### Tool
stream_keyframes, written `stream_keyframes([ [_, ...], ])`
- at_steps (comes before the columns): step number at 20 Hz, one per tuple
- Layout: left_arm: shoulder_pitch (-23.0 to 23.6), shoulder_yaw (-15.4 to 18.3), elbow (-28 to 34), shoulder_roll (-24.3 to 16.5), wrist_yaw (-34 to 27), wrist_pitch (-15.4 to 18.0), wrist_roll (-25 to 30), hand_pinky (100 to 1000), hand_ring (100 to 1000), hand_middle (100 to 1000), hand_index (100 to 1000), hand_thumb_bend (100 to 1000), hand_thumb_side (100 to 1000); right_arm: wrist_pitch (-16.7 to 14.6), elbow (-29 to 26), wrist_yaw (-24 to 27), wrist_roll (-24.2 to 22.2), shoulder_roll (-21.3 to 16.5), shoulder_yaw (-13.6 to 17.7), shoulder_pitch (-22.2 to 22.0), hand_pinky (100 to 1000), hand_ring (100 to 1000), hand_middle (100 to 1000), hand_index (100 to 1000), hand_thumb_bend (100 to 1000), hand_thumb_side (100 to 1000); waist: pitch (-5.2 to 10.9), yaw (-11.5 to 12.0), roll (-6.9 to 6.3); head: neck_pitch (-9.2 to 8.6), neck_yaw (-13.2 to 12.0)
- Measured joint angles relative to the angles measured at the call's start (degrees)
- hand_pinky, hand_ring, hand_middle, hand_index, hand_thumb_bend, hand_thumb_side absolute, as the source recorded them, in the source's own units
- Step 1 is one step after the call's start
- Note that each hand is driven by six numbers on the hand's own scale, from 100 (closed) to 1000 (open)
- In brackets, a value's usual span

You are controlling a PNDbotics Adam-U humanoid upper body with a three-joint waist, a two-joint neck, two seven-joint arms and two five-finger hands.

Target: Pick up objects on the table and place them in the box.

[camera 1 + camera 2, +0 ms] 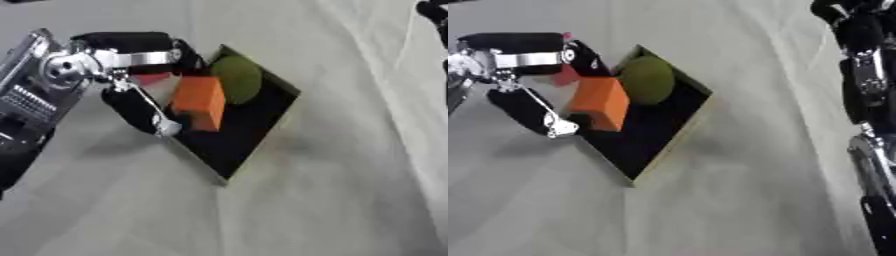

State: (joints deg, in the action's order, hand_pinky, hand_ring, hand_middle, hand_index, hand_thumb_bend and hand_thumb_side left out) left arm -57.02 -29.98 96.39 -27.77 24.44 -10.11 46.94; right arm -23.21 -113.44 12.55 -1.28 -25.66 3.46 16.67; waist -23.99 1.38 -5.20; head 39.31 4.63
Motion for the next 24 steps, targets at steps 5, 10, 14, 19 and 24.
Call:
stream_keyframes([
  [5, -0.7, -2.0, -2.4, 2.4, 4.7, 3.6, 0.0, 845, 784, 689, 764, 344, 125, 0.1, 0.0, 0.5, -0.1, 0.0, 0.0, 0.3, 882, 931, 702, 812, 100, 628, 0.00, -0.2, -0.03, 0.00, 0.0],
  [10, -0.6, -3.4, -4.5, 3.6, 11.2, 7.2, -0.9, 851, 800, 714, 820, 426, 200, 0.1, 0.0, 0.7, -0.2, 0.0, 0.0, 0.5, 882, 931, 703, 812, 100, 629, 0.00, -0.2, -0.28, 0.00, 0.1],
  [14, -0.1, -4.0, -6.5, 4.7, 13.7, 8.8, -2.2, 874, 832, 776, 910, 544, 335, 0.1, 0.0, 0.8, -0.2, 0.0, 0.0, 0.5, 882, 932, 703, 813, 100, 629, 0.00, -0.2, -0.28, 0.00, 0.2],
  [19, 0.5, -3.9, -6.5, 5.2, 15.5, 10.1, -4.1, 886, 843, 792, 923, 557, 319, 0.2, 0.0, 0.8, -0.3, 0.0, 0.0, 0.5, 882, 932, 703, 813, 100, 628, 0.00, -0.2, -0.28, 0.00, 0.3],
  [24, 1.0, -1.7, -0.7, 3.8, 16.5, 10.0, -6.2, 874, 826, 770, 898, 472, 255, 0.0, 0.0, 0.8, -0.3, -0.2, 0.0, 0.4, 882, 929, 703, 812, 100, 627, 0.01, 0.0, -0.28, 0.01, 0.5],
])
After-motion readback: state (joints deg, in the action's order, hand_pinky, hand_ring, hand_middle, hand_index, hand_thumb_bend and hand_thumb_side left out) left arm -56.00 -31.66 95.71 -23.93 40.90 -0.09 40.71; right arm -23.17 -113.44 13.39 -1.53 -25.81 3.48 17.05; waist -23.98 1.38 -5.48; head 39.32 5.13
